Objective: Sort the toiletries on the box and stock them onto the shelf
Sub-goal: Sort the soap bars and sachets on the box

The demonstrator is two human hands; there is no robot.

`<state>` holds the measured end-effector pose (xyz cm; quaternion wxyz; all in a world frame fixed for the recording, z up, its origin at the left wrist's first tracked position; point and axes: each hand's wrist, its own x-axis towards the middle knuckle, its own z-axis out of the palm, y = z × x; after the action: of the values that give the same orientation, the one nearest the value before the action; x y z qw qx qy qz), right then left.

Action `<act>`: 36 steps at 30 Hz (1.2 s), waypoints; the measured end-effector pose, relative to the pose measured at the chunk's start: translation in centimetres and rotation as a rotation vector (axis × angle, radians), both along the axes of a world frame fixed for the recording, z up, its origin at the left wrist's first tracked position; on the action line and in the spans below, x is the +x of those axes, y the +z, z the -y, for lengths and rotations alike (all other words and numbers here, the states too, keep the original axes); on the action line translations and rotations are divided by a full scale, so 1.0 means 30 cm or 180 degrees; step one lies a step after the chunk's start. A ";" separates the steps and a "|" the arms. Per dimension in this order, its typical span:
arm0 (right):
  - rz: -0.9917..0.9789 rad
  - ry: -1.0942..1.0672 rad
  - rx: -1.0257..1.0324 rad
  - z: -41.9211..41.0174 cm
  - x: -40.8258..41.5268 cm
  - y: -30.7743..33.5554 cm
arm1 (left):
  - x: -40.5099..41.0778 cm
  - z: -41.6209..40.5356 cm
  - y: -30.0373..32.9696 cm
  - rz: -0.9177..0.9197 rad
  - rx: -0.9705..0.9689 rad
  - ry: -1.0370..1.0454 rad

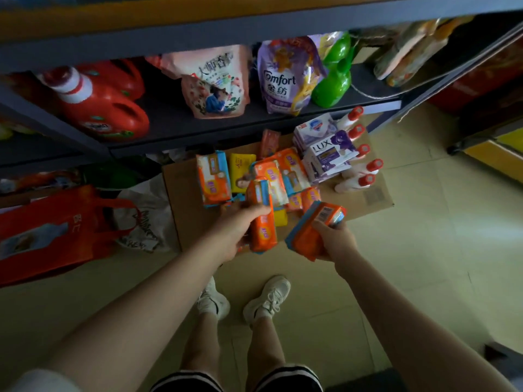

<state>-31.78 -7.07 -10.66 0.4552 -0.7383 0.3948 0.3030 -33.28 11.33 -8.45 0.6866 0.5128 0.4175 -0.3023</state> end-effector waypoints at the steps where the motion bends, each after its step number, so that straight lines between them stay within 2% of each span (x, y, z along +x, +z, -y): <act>1: -0.0007 0.0337 -0.0254 0.039 0.001 -0.017 | 0.013 0.038 -0.015 0.0092 0.0130 -0.0077; 3: 0.0059 0.0943 -0.0633 0.093 0.006 -0.046 | 0.033 0.100 -0.054 0.0338 0.0529 -0.0244; 6: 0.0400 0.1537 -0.0646 0.110 0.039 -0.067 | 0.066 0.127 -0.135 0.0662 0.1478 -0.0505; 10: 0.0900 0.2275 -0.0803 0.037 0.116 -0.078 | 0.144 0.087 -0.238 0.1120 0.2771 -0.1400; 13: 0.1264 0.2704 -0.1339 -0.021 0.178 -0.095 | 0.218 0.072 -0.292 0.1240 0.3323 -0.1722; 18: 0.1492 0.2941 -0.1656 -0.082 0.270 -0.127 | 0.281 0.124 -0.333 0.1087 0.4013 -0.1847; 22: 0.1562 0.3074 -0.1958 -0.142 0.301 -0.185 | 0.283 0.116 -0.359 0.0849 0.4087 -0.1969; 28: 0.1685 0.3144 -0.2252 -0.208 0.343 -0.232 | 0.285 0.048 -0.349 0.0742 0.3009 -0.1519; 30: 0.1654 0.3240 -0.1985 -0.198 0.337 -0.243 | 0.282 0.031 -0.356 0.0810 0.2771 -0.1399; 33: 0.1849 0.3043 -0.1043 -0.178 0.289 -0.260 | 0.274 0.025 -0.351 0.0938 0.2642 -0.1173; 36: 0.1852 0.3164 -0.0912 -0.188 0.258 -0.265 | 0.259 0.027 -0.346 0.1069 0.2830 -0.1073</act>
<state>-24.05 -1.44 -18.60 0.2440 -0.9415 -0.1023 0.2087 -25.51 10.53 -18.84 0.4011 0.8575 0.3011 -0.1152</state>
